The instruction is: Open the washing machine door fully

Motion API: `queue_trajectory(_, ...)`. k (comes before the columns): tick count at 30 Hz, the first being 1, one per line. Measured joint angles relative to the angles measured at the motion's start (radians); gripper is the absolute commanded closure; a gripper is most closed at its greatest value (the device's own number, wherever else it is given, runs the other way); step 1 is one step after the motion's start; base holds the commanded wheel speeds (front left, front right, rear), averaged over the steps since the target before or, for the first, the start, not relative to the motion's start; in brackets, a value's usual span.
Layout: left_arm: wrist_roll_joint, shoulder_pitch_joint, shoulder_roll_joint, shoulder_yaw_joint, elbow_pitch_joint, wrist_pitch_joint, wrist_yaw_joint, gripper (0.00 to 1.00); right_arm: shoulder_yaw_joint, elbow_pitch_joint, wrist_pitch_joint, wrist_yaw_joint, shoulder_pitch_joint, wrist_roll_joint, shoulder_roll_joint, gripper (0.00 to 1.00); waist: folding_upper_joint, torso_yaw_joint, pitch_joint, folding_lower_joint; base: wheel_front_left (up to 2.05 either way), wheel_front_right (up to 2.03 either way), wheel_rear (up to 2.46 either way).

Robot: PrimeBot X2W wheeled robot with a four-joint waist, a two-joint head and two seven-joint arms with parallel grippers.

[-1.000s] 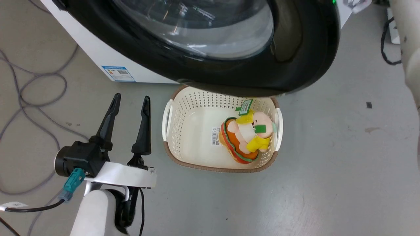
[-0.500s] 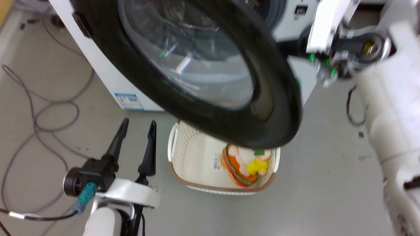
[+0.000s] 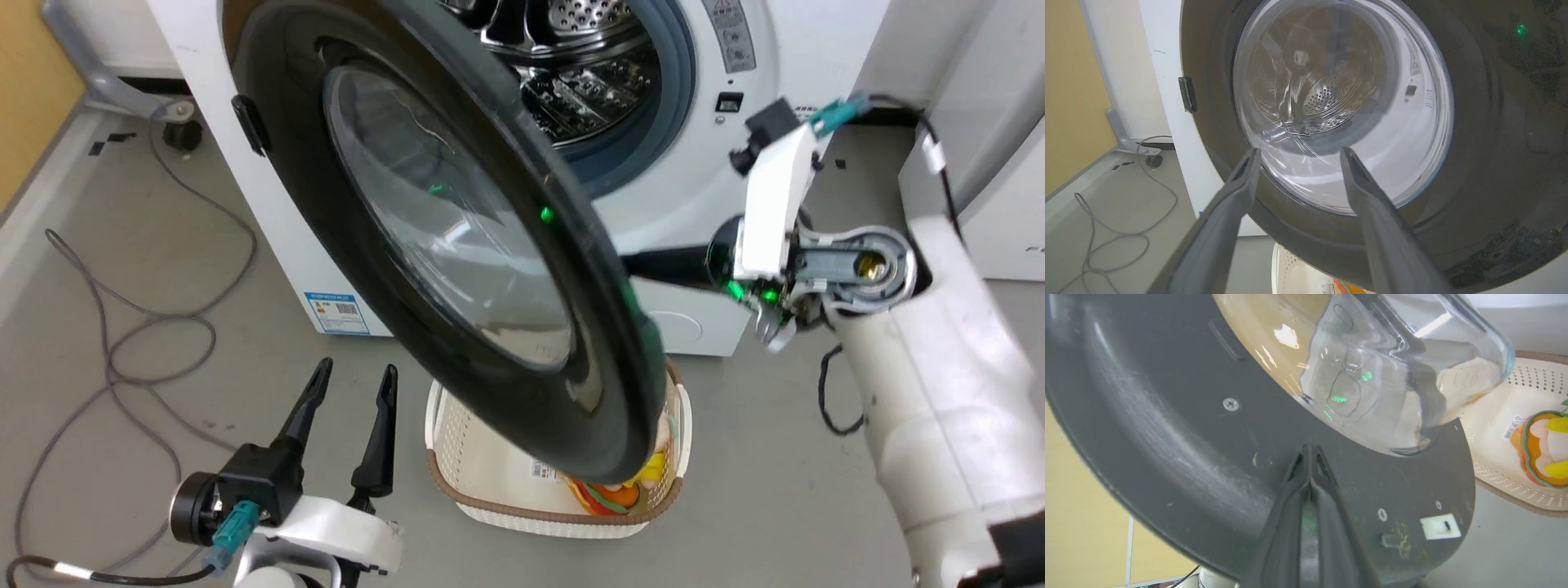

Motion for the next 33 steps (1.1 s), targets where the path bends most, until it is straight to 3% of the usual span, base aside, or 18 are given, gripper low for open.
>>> queue_trajectory(14, 0.006, 0.020, -0.003, -0.022, 0.020, 0.000, 0.000, 0.00, 0.115, -0.166, 0.032, 0.000, 0.168, 0.139, 0.005, 1.00, 0.0000, 0.004, -0.034, 0.0001, 0.00, 0.00, 0.00)
queue_trajectory(24, 0.006, 0.021, -0.004, -0.027, 0.032, 0.000, 0.000, 0.00, 0.204, -0.193, -0.023, 0.000, 0.210, 0.218, 0.006, 1.00, 0.0000, 0.003, -0.039, 0.0002, 0.00, 0.00, 0.00)
queue_trajectory(28, 0.005, 0.029, -0.005, -0.027, 0.035, 0.000, 0.000, 0.00, 0.206, -0.233, -0.094, 0.000, 0.252, 0.232, 0.007, 1.00, 0.0000, 0.000, -0.043, 0.0002, 0.00, 0.00, 0.00)
queue_trajectory(29, 0.005, 0.032, -0.005, -0.026, 0.036, 0.000, 0.000, 0.00, 0.204, -0.249, -0.118, 0.000, 0.267, 0.234, 0.007, 0.65, 0.0000, -0.001, -0.045, 0.0003, 0.00, 0.00, 0.00)
queue_trajectory(30, 0.005, 0.036, -0.005, -0.026, 0.037, 0.000, 0.000, 0.00, 0.197, -0.265, -0.148, 0.000, 0.287, 0.236, 0.008, 0.11, 0.0000, -0.002, -0.046, 0.0003, 0.00, 0.00, 0.00)
queue_trajectory(31, 0.005, 0.039, -0.005, -0.026, 0.038, 0.000, 0.000, 0.00, 0.184, -0.281, -0.192, 0.000, 0.307, 0.230, 0.009, 0.00, 0.0000, -0.004, -0.047, 0.0002, 0.00, 0.00, 0.00)
queue_trajectory(33, 0.003, 0.040, -0.005, -0.025, 0.040, 0.000, 0.000, 0.00, 0.163, -0.317, -0.271, 0.000, 0.351, 0.220, 0.009, 0.00, 0.0000, -0.009, -0.049, 0.0003, 0.00, 0.00, 0.00)
